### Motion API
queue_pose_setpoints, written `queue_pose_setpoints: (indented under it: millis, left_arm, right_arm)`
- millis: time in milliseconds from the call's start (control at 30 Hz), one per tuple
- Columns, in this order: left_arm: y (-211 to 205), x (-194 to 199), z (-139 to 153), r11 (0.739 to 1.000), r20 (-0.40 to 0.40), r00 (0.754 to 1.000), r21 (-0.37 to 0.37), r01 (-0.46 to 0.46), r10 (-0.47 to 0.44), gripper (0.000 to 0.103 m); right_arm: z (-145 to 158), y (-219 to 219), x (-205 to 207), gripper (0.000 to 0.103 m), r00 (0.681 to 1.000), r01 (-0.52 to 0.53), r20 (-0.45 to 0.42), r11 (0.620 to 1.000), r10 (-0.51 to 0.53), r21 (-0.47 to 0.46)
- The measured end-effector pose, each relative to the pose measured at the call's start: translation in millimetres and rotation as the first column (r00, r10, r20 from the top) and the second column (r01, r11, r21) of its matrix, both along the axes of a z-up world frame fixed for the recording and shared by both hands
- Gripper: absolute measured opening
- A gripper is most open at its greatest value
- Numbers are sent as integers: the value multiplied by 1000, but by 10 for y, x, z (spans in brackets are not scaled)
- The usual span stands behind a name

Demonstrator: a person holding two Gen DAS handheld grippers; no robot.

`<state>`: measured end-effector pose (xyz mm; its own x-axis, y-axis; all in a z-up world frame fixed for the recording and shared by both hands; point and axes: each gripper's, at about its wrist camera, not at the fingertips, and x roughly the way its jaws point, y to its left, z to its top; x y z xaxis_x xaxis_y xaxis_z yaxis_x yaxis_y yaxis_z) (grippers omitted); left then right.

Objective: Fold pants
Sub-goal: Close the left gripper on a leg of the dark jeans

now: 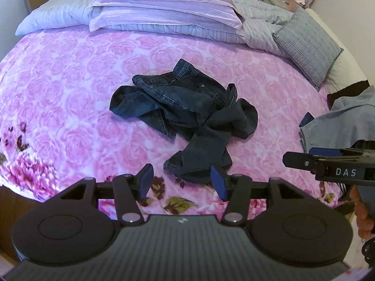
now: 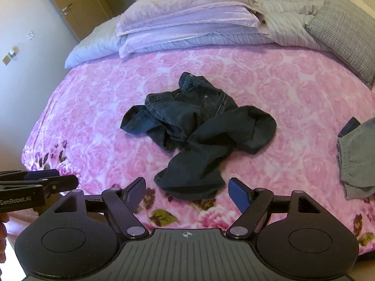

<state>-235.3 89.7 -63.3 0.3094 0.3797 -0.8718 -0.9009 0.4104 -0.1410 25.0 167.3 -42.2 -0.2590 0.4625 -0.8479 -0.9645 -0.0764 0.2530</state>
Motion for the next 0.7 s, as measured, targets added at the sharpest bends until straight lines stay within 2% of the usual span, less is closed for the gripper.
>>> queue_pose_setpoints:
  millis: [167, 267, 500, 600, 700]
  left_arm:
    - [231, -65, -54, 999, -3, 999, 0, 51, -51, 57]
    - [342, -89, -200, 997, -8, 997, -7, 82, -83, 62]
    - [408, 41, -782, 984, -5, 985, -57, 170, -171, 72]
    - [405, 212, -1066, 977, 19, 979, -67, 204, -203, 79]
    - [418, 437, -1367, 974, 43, 976, -68, 216, -214, 82]
  right_arm:
    - [-48, 79, -51, 75, 997, 70, 16, 997, -70, -11]
    - [-123, 99, -3, 75, 991, 131, 29, 991, -130, -18]
    - [-393, -25, 344, 75, 961, 273, 59, 959, -269, -78]
    - [-498, -68, 544, 75, 951, 305, 86, 946, -296, -113]
    - [-610, -90, 758, 75, 947, 315, 107, 939, -302, -138]
